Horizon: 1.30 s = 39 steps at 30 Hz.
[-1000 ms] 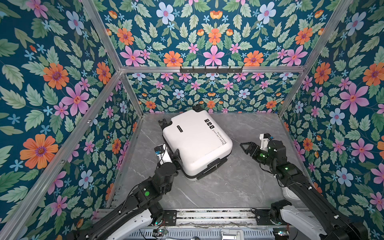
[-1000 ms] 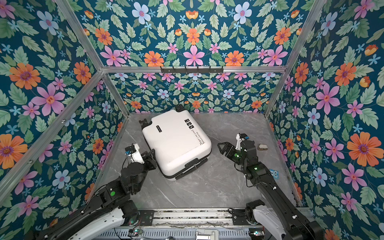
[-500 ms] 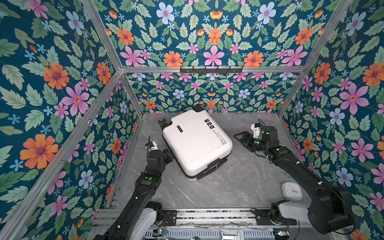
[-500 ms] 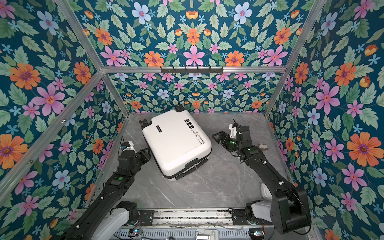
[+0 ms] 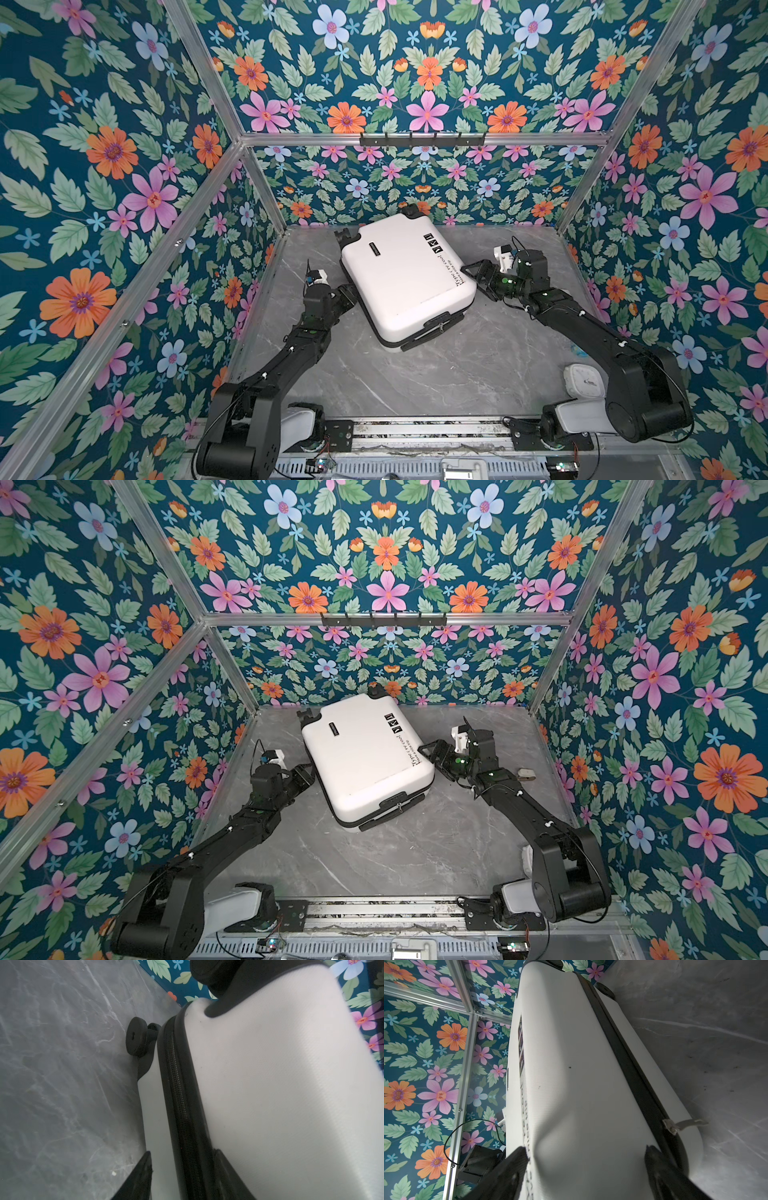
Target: Pack the luggage
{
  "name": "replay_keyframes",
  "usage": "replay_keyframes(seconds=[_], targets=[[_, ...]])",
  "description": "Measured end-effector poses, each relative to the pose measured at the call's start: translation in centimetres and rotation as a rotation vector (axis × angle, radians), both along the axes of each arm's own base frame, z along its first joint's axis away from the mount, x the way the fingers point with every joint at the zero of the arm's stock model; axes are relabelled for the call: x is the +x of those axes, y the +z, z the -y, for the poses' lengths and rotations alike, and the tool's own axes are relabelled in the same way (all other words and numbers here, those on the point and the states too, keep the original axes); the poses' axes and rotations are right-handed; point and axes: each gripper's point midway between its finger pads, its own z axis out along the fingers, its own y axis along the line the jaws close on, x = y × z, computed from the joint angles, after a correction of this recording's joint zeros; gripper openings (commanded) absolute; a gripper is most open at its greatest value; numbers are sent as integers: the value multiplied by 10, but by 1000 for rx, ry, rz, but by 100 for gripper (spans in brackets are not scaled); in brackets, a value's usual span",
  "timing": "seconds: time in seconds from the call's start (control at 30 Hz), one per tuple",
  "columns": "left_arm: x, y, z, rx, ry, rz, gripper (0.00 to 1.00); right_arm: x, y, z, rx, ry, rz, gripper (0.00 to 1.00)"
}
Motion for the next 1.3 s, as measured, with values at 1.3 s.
replay_keyframes(seconds=[1.3], targets=[[-10, 65, 7, -10, -32, 230, 48, -12, 27, 42, -212, -150, 80, 73]])
